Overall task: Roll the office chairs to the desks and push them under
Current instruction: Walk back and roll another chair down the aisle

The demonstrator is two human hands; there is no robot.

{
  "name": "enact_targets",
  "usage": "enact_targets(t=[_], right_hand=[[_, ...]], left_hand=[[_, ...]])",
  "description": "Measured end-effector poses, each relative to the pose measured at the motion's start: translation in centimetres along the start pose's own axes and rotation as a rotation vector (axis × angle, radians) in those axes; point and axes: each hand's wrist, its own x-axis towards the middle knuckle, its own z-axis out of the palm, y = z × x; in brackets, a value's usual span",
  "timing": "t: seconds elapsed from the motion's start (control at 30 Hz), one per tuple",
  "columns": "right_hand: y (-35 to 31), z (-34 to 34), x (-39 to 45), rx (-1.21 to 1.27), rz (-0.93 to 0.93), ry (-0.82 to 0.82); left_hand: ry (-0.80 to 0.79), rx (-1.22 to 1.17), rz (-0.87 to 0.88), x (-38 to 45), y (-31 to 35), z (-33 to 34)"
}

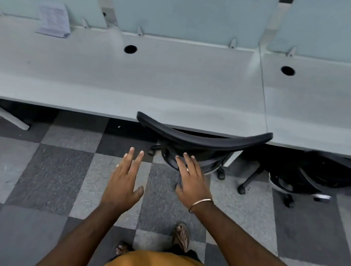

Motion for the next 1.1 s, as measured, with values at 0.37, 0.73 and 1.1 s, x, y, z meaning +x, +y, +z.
enact_targets(t=[0.37,0.73,1.1], right_hand=[[-15.2,5.8,4.0,-0.064,-0.252,-0.12],[-32.7,14.6,6.1,-0.103,-0.48,-0.205],[-49.3,22.8,10.6,-0.167,-0.81,-0.363]], left_hand=[[-0.035,0.005,-0.285,-9.7,-13.6,-3.6],[0.062,-0.073,-0.536,-21.2,-28.3,-8.6],[0.213,-0.104,-0.901,-31.4,-38.2,-11.4]])
